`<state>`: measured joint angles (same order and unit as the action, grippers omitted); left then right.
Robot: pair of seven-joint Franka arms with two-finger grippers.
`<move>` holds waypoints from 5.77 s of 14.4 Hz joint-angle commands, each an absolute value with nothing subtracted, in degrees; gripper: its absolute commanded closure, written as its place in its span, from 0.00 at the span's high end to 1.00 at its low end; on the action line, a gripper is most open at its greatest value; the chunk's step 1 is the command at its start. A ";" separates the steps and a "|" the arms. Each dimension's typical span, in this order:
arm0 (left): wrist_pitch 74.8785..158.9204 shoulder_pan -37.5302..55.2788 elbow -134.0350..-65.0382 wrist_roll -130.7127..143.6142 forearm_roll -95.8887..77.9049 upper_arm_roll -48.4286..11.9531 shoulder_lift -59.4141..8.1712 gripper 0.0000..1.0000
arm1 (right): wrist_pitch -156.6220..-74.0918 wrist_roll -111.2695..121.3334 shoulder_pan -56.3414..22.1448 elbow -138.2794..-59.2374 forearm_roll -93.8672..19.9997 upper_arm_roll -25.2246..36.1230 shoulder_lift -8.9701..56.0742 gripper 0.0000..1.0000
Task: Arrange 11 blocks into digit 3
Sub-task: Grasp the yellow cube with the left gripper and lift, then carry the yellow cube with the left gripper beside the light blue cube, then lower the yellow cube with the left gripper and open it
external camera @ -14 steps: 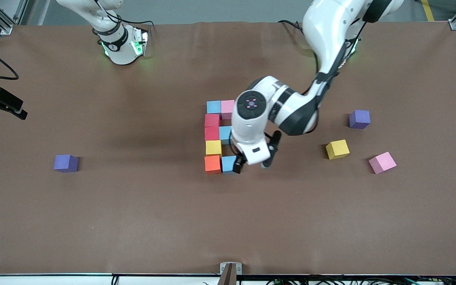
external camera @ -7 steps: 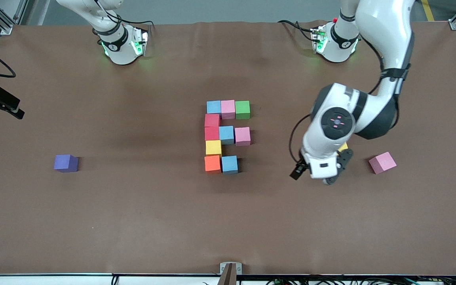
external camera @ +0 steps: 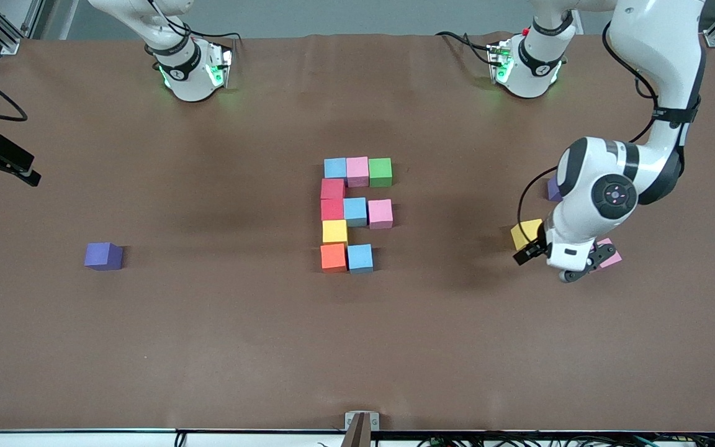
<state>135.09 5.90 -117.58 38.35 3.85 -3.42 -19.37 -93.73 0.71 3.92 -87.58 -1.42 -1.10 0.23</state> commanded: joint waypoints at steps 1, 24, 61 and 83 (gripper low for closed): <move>142.53 2.91 -126.28 29.47 4.75 -4.04 -16.08 0.99 | -93.51 0.88 4.39 -88.24 -1.32 -1.49 -0.97 1.00; 152.67 2.20 -126.05 28.70 3.78 -9.66 -22.41 0.11 | -94.04 0.97 3.69 -88.42 -1.23 -1.58 -0.79 1.00; 135.53 28.04 -82.53 131.66 5.98 -10.91 -49.22 0.10 | -94.04 0.62 3.25 -89.03 0.70 -1.49 -0.35 1.00; 135.53 33.13 -79.45 132.36 5.98 -7.47 -52.03 0.15 | -94.13 0.70 3.08 -89.03 1.67 -1.49 0.09 1.00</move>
<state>135.55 31.55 -81.89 130.88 4.75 -7.99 -49.67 -93.64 0.70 3.18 -88.24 0.55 -1.40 0.59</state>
